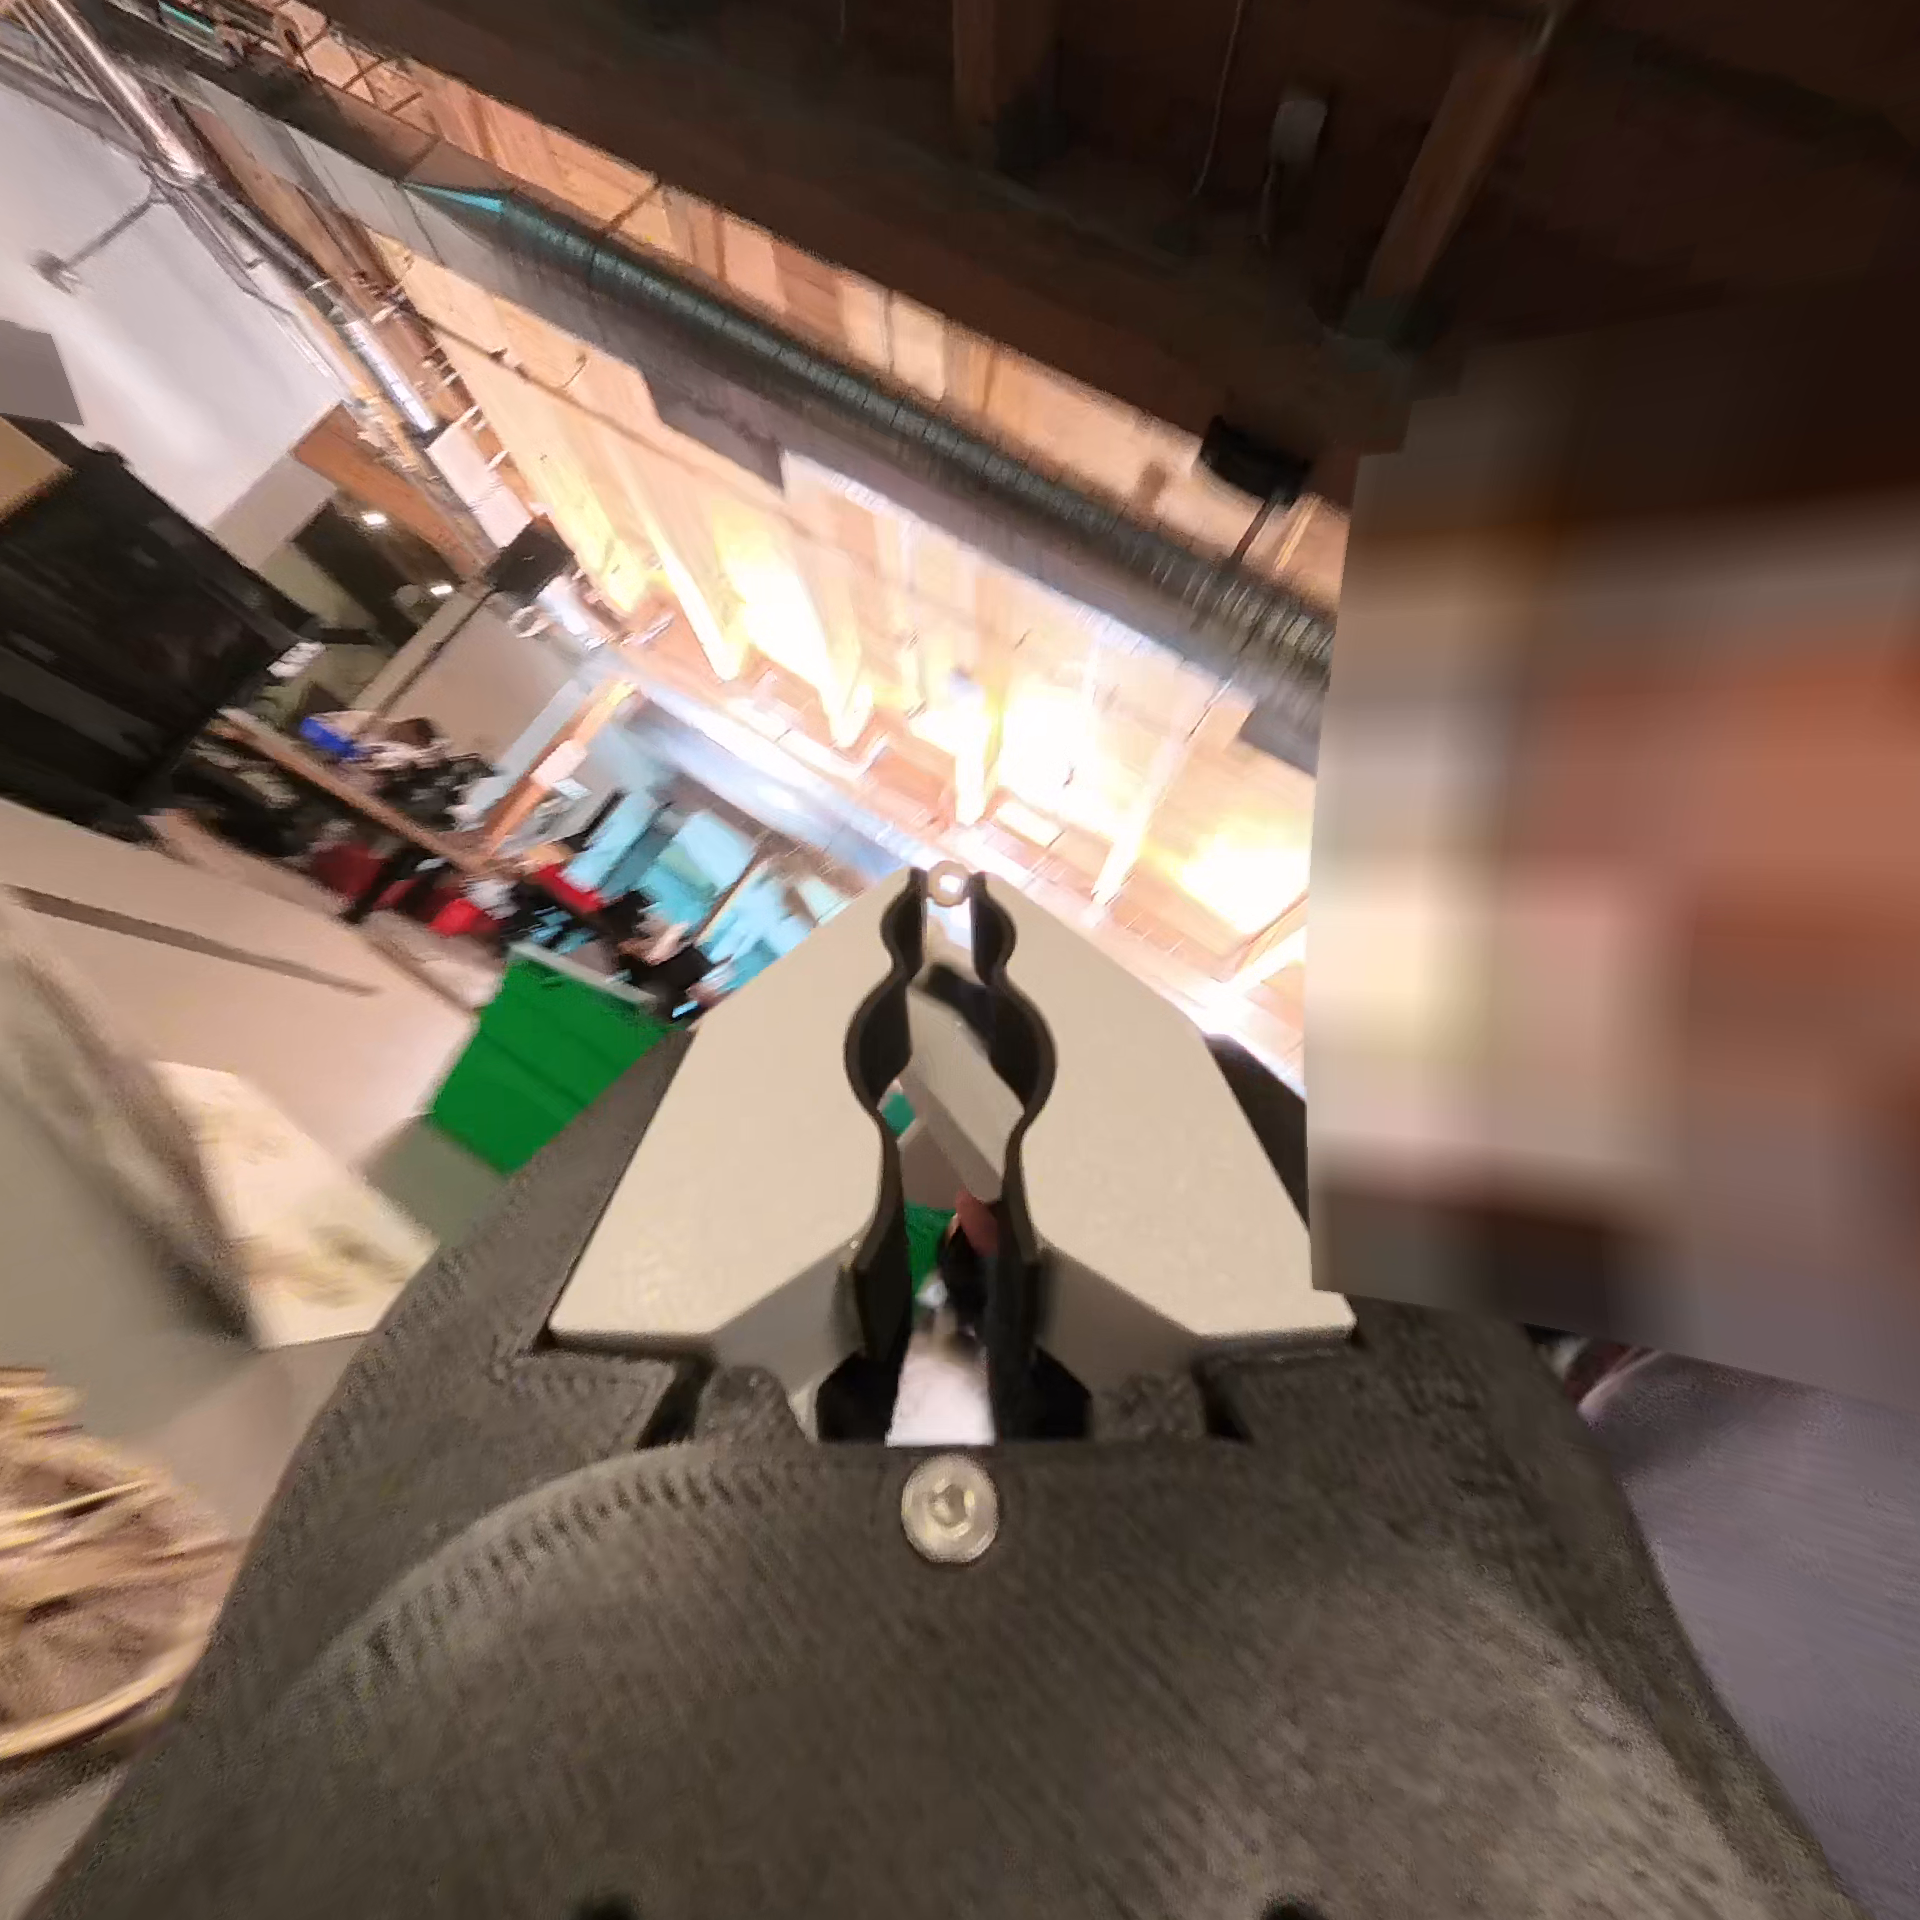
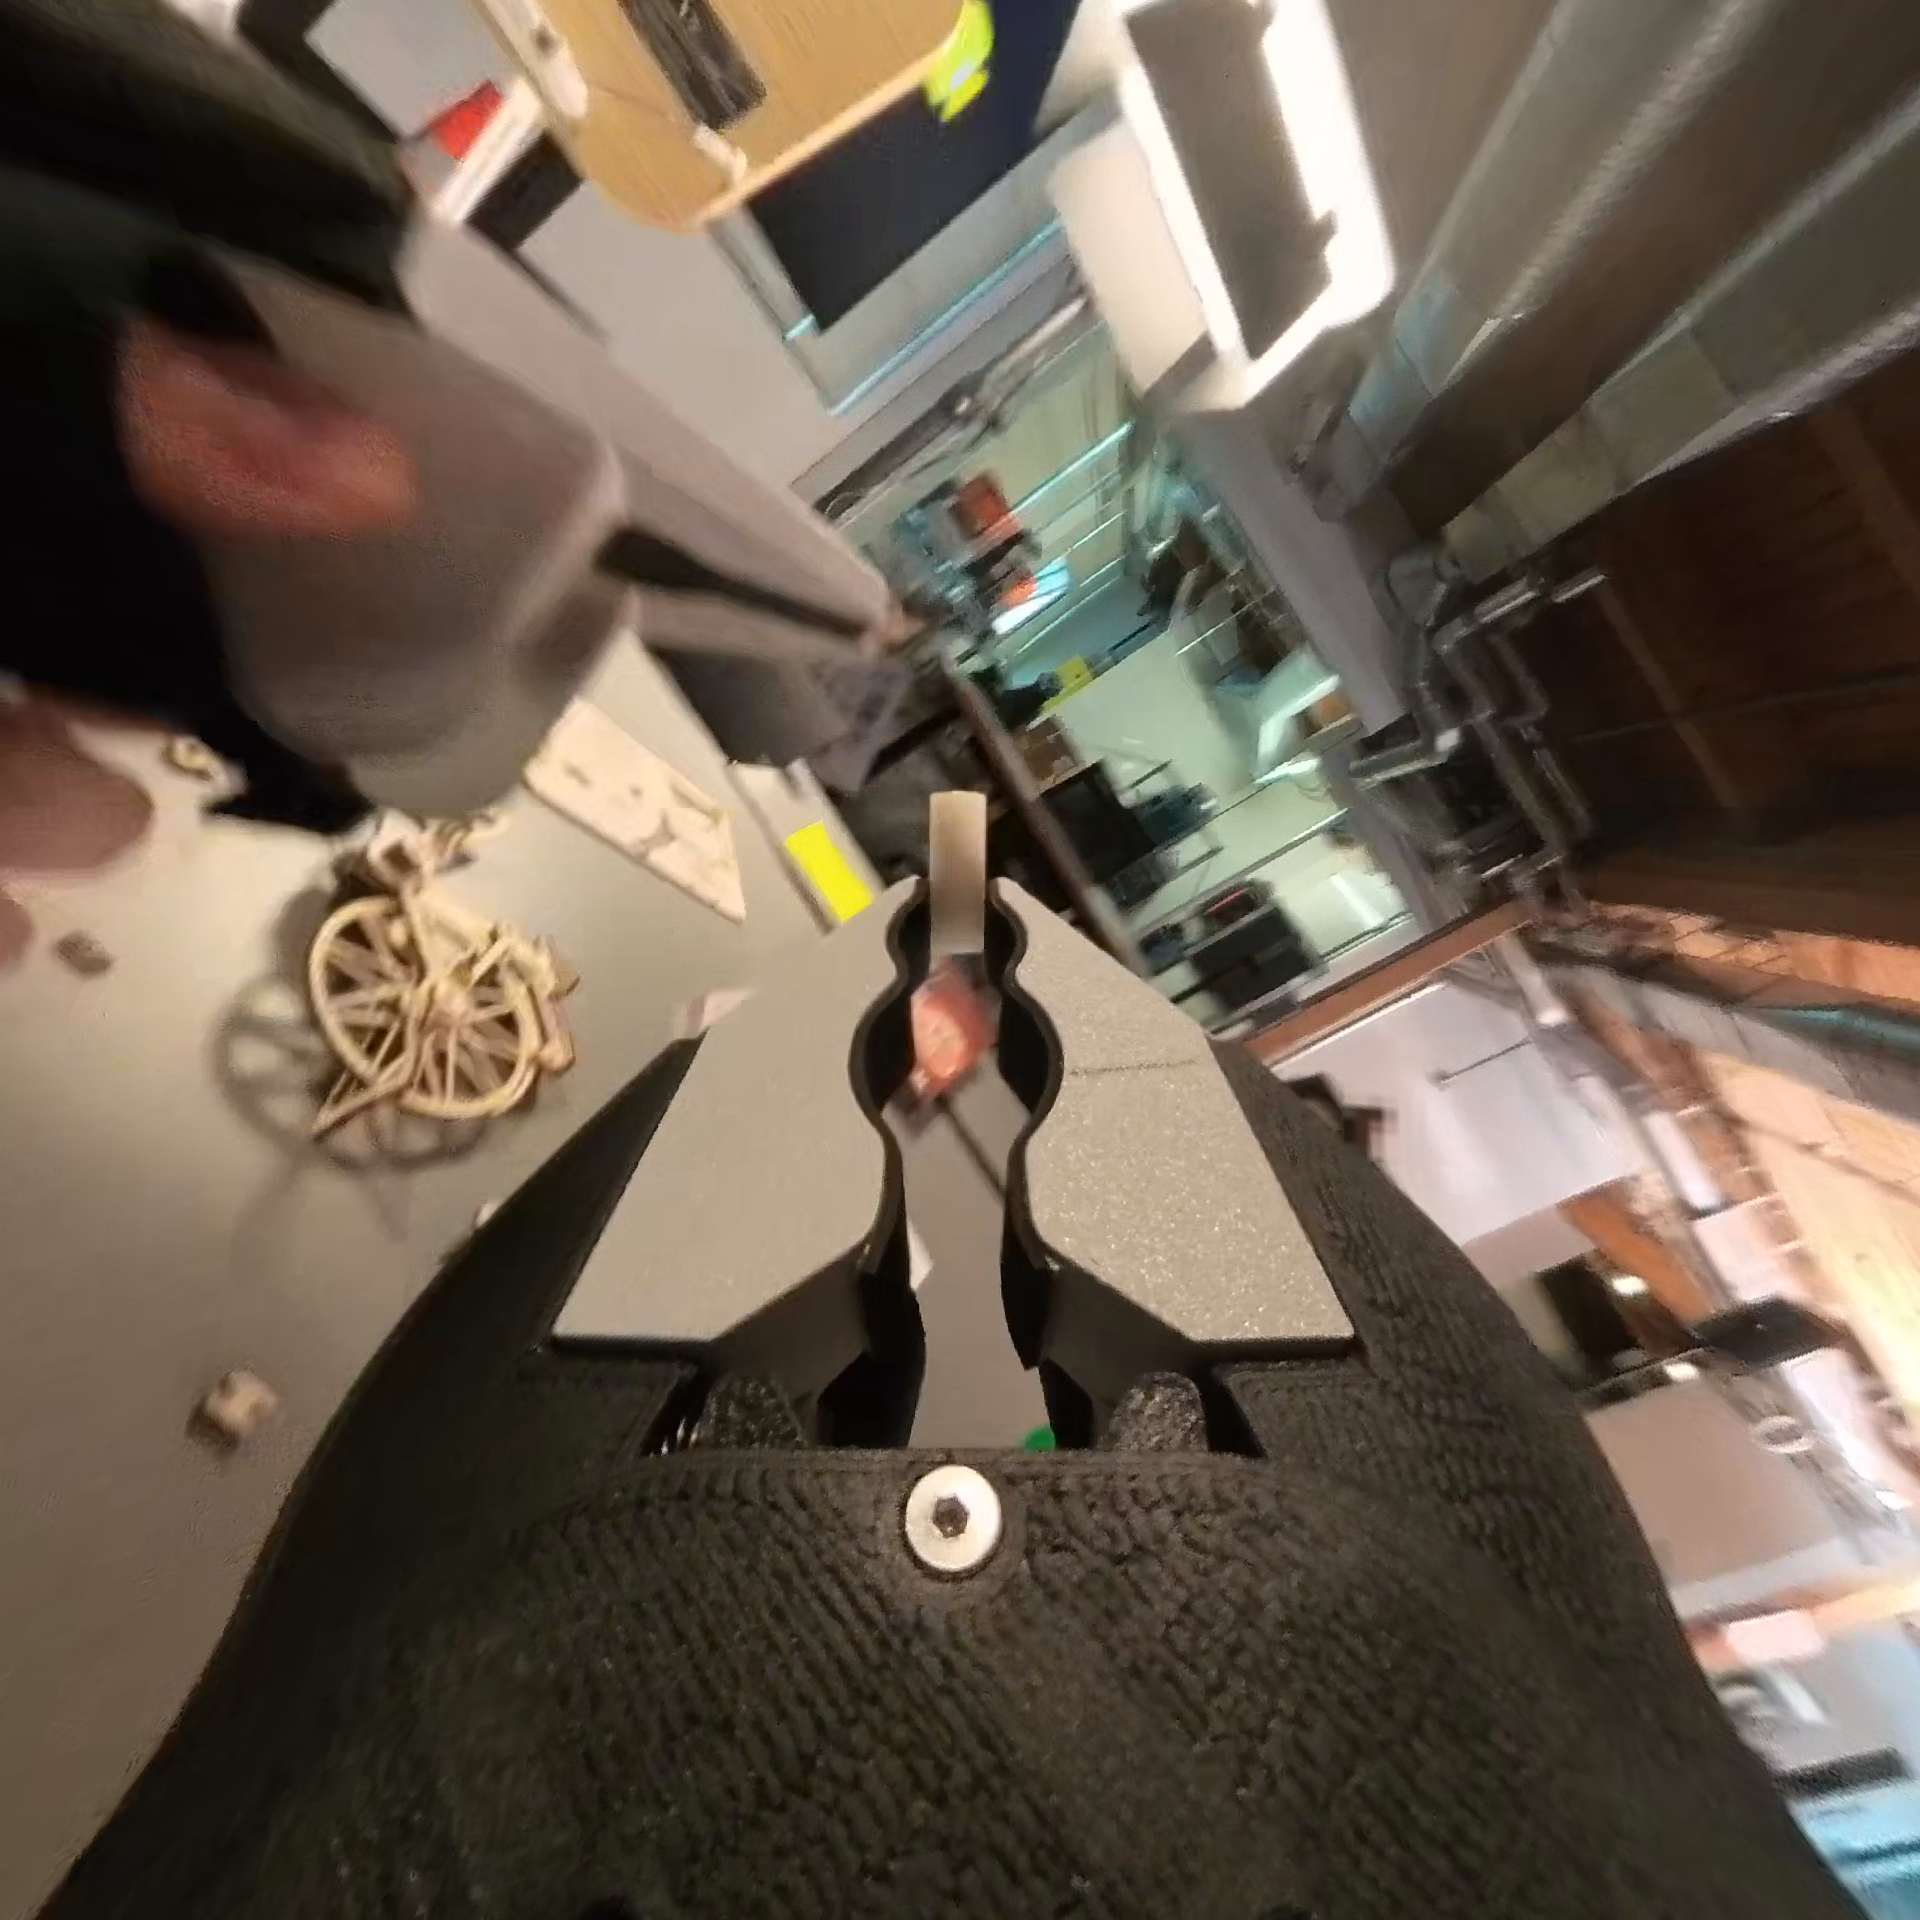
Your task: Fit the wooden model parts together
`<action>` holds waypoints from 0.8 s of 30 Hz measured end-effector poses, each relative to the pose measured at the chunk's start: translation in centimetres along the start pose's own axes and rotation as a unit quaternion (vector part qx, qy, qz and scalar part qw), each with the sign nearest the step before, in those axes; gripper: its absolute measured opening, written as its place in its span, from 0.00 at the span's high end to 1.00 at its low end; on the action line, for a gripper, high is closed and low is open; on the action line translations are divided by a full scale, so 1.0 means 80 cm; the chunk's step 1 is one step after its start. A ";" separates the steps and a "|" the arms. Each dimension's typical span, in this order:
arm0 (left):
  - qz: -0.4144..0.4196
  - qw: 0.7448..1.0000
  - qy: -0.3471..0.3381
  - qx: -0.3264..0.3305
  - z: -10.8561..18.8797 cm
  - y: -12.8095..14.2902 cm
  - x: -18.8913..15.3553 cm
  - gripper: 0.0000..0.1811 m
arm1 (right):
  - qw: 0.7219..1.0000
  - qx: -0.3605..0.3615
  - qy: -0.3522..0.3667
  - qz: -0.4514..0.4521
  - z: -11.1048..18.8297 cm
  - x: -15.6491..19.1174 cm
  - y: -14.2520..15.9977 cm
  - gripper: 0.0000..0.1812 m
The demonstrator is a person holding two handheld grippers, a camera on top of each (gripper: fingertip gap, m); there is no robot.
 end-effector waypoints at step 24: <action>-0.314 0.916 -0.178 0.173 0.080 -0.050 0.018 0.96 | 0.725 0.409 -0.434 -0.345 0.068 0.064 0.228 0.83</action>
Point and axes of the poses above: each gripper's, where its closed fingertips meet, z back along the fingers, y out of its underside, x = y × z across the jaws, the point moved 4 cm from there along z, back along the fingers, and after that the axes turned 8 degrees about z, right-handed, at the moved point
